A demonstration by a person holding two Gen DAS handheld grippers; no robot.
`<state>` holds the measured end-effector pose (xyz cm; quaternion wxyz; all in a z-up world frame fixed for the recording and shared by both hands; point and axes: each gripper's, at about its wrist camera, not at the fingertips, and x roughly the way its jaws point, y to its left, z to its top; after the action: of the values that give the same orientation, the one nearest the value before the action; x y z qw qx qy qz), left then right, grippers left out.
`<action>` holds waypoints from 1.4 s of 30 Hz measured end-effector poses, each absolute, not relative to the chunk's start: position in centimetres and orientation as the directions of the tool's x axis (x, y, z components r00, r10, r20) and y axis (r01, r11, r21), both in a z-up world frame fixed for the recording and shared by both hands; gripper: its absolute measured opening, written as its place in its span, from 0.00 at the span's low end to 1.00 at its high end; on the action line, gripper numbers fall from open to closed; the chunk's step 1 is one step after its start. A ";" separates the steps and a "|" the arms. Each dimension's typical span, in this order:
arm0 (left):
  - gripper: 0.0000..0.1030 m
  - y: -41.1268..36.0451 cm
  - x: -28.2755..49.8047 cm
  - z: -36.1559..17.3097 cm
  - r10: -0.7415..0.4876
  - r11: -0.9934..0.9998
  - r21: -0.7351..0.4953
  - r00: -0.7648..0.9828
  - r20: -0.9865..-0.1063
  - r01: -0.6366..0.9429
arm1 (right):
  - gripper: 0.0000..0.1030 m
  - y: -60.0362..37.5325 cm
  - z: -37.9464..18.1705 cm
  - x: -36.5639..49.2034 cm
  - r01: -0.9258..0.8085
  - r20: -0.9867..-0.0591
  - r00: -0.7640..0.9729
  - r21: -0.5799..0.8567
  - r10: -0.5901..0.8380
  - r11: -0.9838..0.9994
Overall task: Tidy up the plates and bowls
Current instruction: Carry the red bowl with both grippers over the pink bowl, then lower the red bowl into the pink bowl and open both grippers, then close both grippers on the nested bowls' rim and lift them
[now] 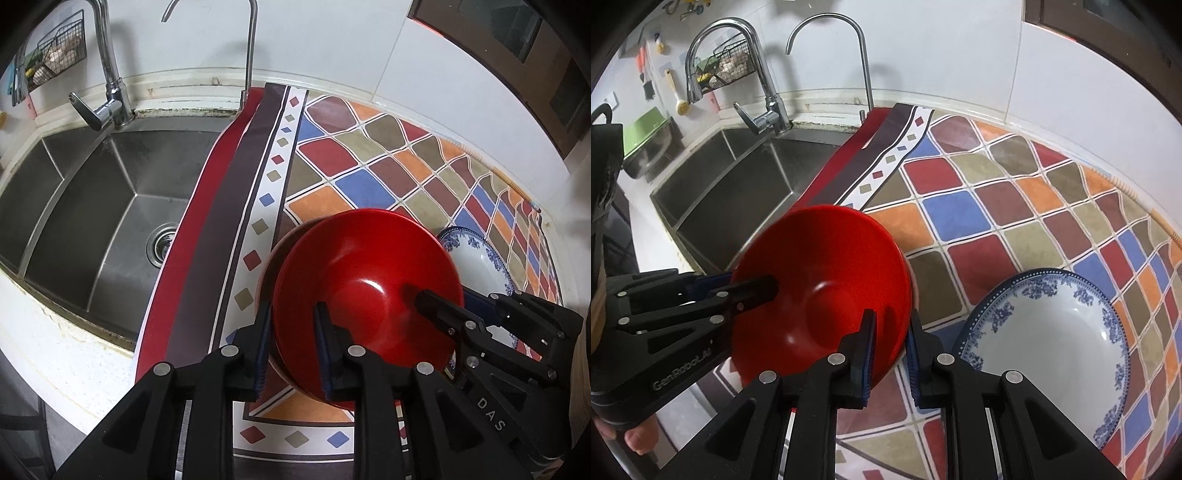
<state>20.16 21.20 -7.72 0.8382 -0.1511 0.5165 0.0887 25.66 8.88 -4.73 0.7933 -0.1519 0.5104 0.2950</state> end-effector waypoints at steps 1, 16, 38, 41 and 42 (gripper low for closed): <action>0.23 21.2 20.1 -7.7 -0.006 0.938 -0.162 0.451 -0.892 -0.306 | 0.16 8.9 -4.7 25.7 -0.623 -0.899 0.309 0.054 0.309 0.780; 0.41 21.1 19.0 -4.6 0.033 0.943 -0.143 0.512 -0.858 -0.301 | 0.38 7.3 -3.4 26.0 -0.583 -0.873 0.345 0.089 0.345 0.808; 0.47 22.5 21.4 -8.7 -0.059 0.954 -0.161 0.366 -0.929 -0.254 | 0.42 6.3 -7.2 28.3 -0.406 -0.916 0.208 0.237 0.342 0.883; 0.47 22.7 22.1 -9.5 -0.089 0.953 -0.178 0.334 -0.938 -0.246 | 0.42 6.6 -7.7 28.3 -0.405 -0.922 0.184 0.245 0.341 0.881; 0.47 22.8 22.3 -9.8 -0.093 0.951 -0.180 0.321 -0.943 -0.251 | 0.42 6.7 -7.8 28.3 -0.405 -0.924 0.181 0.244 0.338 0.881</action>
<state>22.27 22.76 -9.78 0.7990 -0.1483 0.5807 0.0494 28.27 6.72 -7.78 0.7678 -0.0281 0.5925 0.2420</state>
